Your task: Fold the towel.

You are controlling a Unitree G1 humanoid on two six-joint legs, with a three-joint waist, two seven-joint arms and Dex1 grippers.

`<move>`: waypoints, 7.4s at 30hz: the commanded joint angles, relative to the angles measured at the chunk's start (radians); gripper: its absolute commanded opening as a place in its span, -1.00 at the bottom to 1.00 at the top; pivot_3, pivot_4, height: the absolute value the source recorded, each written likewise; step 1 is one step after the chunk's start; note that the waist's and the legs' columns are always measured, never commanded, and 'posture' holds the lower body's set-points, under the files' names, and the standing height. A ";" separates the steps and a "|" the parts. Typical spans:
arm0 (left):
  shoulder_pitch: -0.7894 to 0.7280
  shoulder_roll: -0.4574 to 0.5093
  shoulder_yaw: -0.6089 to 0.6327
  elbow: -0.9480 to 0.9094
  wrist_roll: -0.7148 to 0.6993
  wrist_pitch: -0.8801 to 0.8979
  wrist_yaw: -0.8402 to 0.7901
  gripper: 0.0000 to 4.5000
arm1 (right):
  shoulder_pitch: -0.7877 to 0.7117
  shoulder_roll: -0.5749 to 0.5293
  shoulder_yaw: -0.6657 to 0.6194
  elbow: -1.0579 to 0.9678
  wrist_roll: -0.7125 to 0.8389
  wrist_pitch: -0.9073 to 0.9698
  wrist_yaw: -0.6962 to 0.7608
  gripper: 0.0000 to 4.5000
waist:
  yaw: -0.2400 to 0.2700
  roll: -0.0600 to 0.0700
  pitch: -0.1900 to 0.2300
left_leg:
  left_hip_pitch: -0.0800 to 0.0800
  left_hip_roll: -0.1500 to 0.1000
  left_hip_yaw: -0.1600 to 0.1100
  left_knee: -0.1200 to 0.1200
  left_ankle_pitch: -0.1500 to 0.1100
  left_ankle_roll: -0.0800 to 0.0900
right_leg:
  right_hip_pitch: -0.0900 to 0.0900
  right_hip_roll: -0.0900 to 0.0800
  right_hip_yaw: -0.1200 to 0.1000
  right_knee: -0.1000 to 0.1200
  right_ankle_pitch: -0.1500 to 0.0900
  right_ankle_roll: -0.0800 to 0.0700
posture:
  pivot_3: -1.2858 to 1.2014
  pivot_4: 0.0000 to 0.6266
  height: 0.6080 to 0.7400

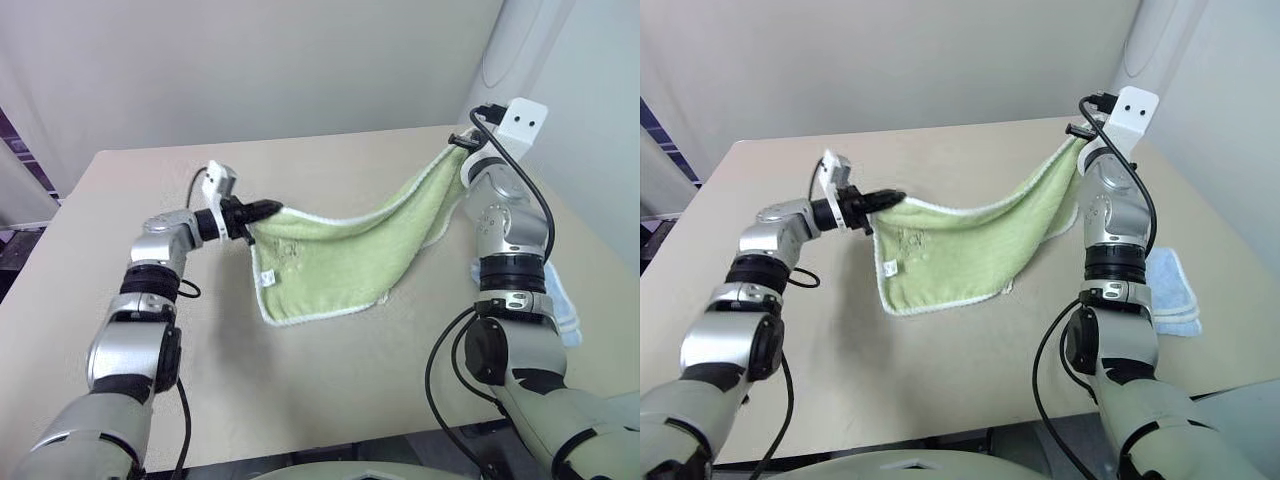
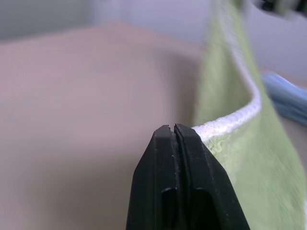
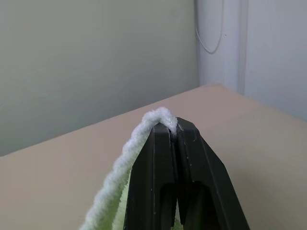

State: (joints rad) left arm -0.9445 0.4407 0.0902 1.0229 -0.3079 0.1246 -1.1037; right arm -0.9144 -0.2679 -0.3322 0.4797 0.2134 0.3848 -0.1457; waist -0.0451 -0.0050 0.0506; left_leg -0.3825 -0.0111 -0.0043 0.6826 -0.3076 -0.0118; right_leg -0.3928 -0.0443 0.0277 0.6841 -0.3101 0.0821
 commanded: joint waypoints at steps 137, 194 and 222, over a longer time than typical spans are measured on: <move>0.259 0.167 -0.009 -0.190 0.043 0.118 -0.440 1.00 | 1.351 -0.316 -0.026 -0.988 1.759 0.573 0.286 0.58 | 0.028 -0.009 -0.010 | -0.005 0.004 0.000 0.001 0.002 0.002 | 0.004 -0.003 -0.002 -0.014 0.009 0.004 | 0.03 -1.00 1.00; 0.280 0.123 -0.022 -0.184 0.045 0.041 -0.314 1.00 | 1.076 -0.506 0.070 -1.101 1.326 0.489 0.191 -1.00 | 0.036 -0.007 -0.012 | -0.007 0.004 0.001 0.001 0.004 0.006 | 0.003 -0.003 -0.002 -0.018 0.014 0.002 | 0.03 -1.00 1.00; 0.220 0.094 -0.035 -0.177 0.042 0.081 -0.353 1.00 | 0.804 -0.282 0.497 -0.960 0.817 0.590 0.408 0.22 | 0.035 -0.009 -0.012 | -0.008 0.003 0.001 0.002 0.004 0.006 | 0.002 -0.001 -0.003 -0.018 0.015 0.004 | 0.03 -1.00 1.00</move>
State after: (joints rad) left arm -0.6880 0.5321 0.0530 0.8556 -0.2527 0.1994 -1.4419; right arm -0.1040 -0.5594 0.1768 -0.4515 1.0446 0.9836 0.2458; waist -0.0097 -0.0136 0.0382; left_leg -0.3907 -0.0078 -0.0032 0.6847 -0.3032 -0.0060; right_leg -0.3904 -0.0451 0.0244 0.6658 -0.2955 0.0859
